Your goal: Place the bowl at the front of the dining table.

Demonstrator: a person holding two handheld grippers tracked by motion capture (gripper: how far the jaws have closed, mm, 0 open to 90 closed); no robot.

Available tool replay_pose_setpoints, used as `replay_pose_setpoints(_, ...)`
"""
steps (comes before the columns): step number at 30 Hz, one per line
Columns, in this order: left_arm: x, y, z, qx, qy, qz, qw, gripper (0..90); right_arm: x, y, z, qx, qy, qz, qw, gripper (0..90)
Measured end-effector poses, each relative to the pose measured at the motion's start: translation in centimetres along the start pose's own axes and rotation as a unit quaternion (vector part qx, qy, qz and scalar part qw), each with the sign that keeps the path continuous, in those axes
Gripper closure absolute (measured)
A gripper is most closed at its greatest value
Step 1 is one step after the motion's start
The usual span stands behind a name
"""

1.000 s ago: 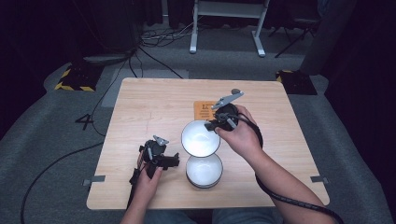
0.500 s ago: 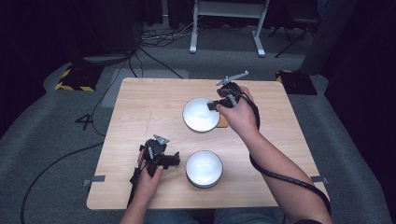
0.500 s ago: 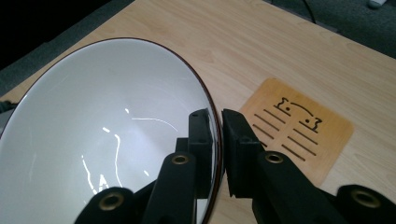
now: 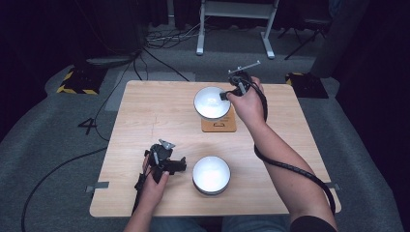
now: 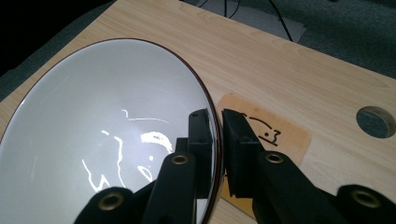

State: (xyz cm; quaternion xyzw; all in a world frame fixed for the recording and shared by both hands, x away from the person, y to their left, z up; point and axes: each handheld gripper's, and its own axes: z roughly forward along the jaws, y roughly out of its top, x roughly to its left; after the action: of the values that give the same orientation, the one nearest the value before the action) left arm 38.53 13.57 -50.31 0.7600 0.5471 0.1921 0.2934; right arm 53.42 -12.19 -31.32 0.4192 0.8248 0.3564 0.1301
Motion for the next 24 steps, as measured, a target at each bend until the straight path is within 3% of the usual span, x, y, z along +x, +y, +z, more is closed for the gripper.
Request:
replay_pose_setpoints(6, 0.0, 0.0, 0.0, 0.000, 0.000, 0.000, 1.0000, 0.0, -1.1, 0.7, 0.9, 0.004, -0.004, 0.024, 0.9997, 82.8)
replay_pose_setpoints(13, 0.0, 0.0, 0.0, 0.000, 0.000, 0.000, 1.0000, 0.0, -2.0, 1.1, 2.1, 0.004, -0.023, 0.030, 0.9993, 82.7)
replay_pose_setpoints(24, 0.0, 0.0, 0.0, 0.000, 0.000, 0.000, 1.0000, 0.0, -4.1, 0.4, 4.9, 0.016, -0.050, 0.064, 0.9965, 82.7)
